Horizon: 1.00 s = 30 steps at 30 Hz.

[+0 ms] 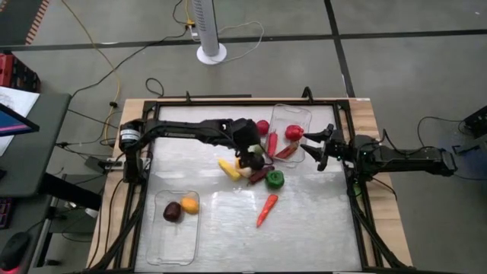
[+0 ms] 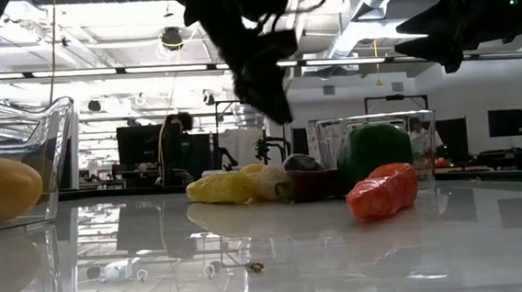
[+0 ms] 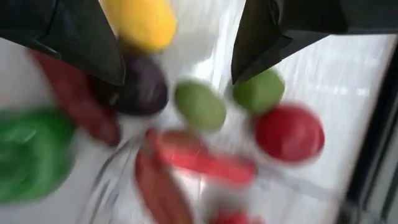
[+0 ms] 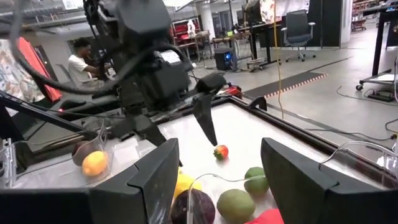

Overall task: Sort produce into baskets
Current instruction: Put the orange peach into the bottom transparent bin

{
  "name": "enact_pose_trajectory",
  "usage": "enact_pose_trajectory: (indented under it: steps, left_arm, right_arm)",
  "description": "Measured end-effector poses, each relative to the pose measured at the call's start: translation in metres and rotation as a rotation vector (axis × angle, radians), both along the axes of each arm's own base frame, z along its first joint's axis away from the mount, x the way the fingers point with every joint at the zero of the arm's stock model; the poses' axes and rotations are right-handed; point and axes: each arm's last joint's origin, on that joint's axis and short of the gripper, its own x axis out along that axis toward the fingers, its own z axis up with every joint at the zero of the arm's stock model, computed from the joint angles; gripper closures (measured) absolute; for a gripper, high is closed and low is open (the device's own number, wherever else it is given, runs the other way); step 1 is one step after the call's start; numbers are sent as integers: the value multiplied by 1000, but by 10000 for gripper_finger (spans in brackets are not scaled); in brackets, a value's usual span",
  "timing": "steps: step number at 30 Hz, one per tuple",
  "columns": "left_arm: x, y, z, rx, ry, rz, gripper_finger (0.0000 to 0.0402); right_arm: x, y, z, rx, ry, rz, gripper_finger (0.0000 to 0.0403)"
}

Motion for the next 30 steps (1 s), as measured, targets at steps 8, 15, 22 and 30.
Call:
enact_pose_trajectory:
  steps: [8, 15, 22, 30]
  left_arm:
    - [-28, 40, -27, -65, 119, 174, 134]
    - [-52, 67, -53, -125, 171, 332, 135]
    - [-63, 73, -67, -154, 198, 399, 135]
    - [-66, 72, -74, -126, 243, 405, 135]
  right_arm:
    - [0, 0, 1, 7, -7, 0, 147]
    - [0, 0, 1, 7, -7, 2, 147]
    - [0, 0, 1, 7, -8, 2, 147]
    - [0, 0, 1, 8, -12, 2, 147]
